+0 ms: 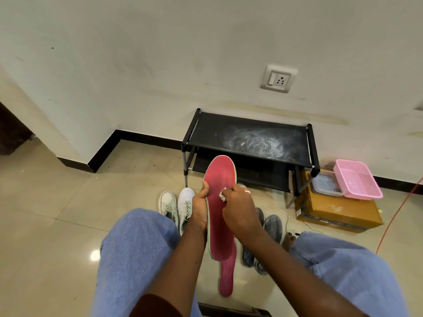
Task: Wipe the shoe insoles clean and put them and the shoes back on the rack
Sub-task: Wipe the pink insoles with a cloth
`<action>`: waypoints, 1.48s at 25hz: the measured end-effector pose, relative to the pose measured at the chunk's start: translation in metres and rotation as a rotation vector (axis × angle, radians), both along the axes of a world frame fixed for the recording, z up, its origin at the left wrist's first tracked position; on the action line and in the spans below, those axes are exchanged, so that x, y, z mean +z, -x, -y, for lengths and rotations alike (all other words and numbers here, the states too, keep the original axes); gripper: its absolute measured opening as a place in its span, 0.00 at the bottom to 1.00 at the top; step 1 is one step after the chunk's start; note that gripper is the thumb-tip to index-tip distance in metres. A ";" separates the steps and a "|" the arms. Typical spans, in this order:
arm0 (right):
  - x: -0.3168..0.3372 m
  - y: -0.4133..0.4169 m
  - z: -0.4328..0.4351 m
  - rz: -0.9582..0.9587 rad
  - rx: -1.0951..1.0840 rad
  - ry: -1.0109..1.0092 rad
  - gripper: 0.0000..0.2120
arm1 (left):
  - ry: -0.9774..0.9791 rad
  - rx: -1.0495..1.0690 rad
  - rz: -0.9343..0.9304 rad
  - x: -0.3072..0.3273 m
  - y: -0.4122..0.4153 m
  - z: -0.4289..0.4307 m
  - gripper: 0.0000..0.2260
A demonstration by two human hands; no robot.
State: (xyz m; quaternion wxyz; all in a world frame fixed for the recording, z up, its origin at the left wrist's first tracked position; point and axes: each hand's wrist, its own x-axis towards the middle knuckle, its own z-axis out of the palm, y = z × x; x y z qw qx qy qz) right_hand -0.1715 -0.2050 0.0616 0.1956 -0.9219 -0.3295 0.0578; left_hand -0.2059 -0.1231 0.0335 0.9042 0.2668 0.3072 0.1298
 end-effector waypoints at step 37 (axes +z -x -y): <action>-0.039 0.019 0.000 0.136 0.292 -0.293 0.14 | 0.161 -0.200 0.113 -0.040 0.000 -0.025 0.28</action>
